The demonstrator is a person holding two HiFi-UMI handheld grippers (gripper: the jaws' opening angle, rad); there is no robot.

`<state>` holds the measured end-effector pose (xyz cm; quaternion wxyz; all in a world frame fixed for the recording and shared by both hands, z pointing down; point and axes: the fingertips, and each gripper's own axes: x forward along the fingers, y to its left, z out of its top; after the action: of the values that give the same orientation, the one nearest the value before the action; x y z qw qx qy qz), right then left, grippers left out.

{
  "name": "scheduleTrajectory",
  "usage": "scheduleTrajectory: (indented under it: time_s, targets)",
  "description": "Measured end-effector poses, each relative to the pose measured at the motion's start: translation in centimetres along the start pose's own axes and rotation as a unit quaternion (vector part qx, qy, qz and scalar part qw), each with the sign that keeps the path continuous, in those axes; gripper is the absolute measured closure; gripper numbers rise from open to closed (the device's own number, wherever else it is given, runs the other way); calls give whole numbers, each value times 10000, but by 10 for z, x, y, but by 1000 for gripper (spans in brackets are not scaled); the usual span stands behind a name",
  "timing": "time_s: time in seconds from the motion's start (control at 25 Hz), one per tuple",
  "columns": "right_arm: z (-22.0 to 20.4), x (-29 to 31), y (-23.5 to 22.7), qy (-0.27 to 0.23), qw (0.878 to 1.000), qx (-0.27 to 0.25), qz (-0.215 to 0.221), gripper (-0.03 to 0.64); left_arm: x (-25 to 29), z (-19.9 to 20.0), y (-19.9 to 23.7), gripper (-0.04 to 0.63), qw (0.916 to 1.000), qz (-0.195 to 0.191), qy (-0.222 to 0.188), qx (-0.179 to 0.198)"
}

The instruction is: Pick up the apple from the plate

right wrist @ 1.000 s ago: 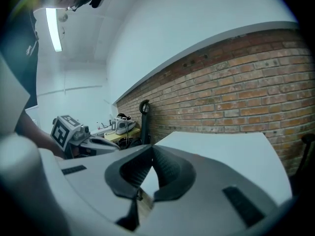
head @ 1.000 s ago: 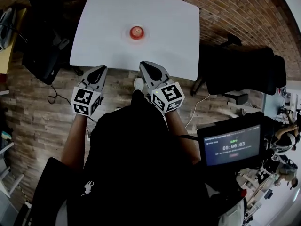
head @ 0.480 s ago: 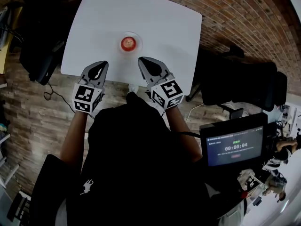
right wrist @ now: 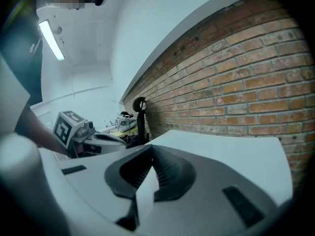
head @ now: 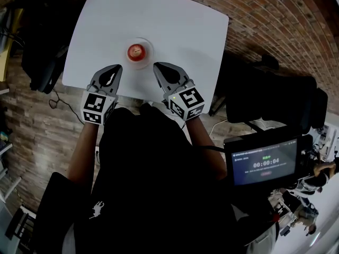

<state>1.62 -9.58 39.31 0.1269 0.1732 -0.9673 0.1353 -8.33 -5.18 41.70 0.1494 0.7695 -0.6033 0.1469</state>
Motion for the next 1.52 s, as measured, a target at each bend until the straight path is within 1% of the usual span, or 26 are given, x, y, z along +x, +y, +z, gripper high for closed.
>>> scheduleTrajectory:
  time_s: [0.08, 0.16, 0.36, 0.56, 0.68, 0.8, 0.88, 1.12, 1.24, 1.44, 1.52]
  targets:
    - [0, -1, -29, 24, 10000, 21, 28, 614, 23, 6, -6, 589, 10000, 31, 62, -26]
    - [1, -2, -43, 31, 10000, 53, 49, 614, 34, 9, -12, 589, 9999, 38, 118, -31]
    - [9, 3, -49, -53, 9999, 68, 74, 614, 38, 13, -7, 589, 9998, 109, 154, -15]
    - [4, 5, -53, 43, 9998, 160, 121, 614, 41, 15, -3, 589, 9996, 186, 107, -203]
    - [3, 12, -50, 103, 9997, 164, 139, 614, 40, 13, 3, 589, 9994, 158, 112, -281]
    - [5, 17, -47, 122, 9998, 175, 65, 614, 39, 7, 5, 589, 9987, 20, 150, -495]
    - [8, 21, -46, 113, 9998, 175, -20, 614, 40, 4, 8, 589, 9984, -87, 161, -530]
    - [15, 29, -33, 51, 9989, 265, -372, 614, 38, 3, 16, 589, 9982, -546, 172, -201]
    - [16, 34, -34, 42, 9982, 295, -515, 614, 46, 3, 21, 589, 9972, -714, 217, -61]
    - [9, 33, -42, 111, 9957, 462, -791, 614, 67, -3, 13, 589, 9927, -1135, 390, 136]
    - [5, 34, -43, 143, 9950, 450, -881, 614, 74, -5, 12, 589, 9913, -1252, 380, 168]
